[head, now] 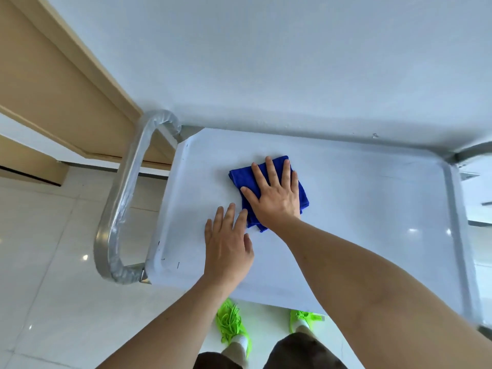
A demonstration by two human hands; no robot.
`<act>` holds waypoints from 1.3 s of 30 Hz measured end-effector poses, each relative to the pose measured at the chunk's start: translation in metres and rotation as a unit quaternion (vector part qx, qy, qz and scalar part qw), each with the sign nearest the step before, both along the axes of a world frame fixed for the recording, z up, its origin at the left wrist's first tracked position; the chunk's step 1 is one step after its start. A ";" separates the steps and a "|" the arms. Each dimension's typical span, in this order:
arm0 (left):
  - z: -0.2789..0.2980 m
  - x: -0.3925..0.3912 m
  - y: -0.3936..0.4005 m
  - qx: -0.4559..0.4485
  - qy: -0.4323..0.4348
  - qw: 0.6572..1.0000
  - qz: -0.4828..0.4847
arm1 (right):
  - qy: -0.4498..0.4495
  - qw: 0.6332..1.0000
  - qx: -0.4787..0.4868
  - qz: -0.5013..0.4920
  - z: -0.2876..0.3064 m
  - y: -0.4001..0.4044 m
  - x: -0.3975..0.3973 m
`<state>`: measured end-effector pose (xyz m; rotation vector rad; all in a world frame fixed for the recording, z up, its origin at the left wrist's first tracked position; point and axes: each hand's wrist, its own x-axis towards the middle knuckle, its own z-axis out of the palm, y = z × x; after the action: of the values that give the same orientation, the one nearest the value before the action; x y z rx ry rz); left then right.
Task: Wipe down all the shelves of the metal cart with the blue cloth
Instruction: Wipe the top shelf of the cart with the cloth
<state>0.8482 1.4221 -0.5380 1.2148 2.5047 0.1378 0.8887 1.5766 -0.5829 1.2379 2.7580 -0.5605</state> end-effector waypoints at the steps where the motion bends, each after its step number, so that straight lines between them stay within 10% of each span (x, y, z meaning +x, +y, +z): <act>1: 0.000 0.009 0.010 0.001 -0.002 1.000 -0.011 | 0.000 1.000 -0.001 -0.010 0.000 0.008 0.014; 22: 0.003 0.199 0.180 0.028 -0.052 0.980 -0.191 | -0.030 0.979 0.003 -0.203 0.003 0.130 0.278; 39: -0.004 0.138 0.188 0.012 -0.036 0.990 -0.133 | -0.052 0.930 -0.003 -0.363 0.000 0.199 0.212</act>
<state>0.9859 1.6098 -0.5420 1.5127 2.2609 0.1411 1.1007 1.7755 -0.5832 2.2110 2.1361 -0.5077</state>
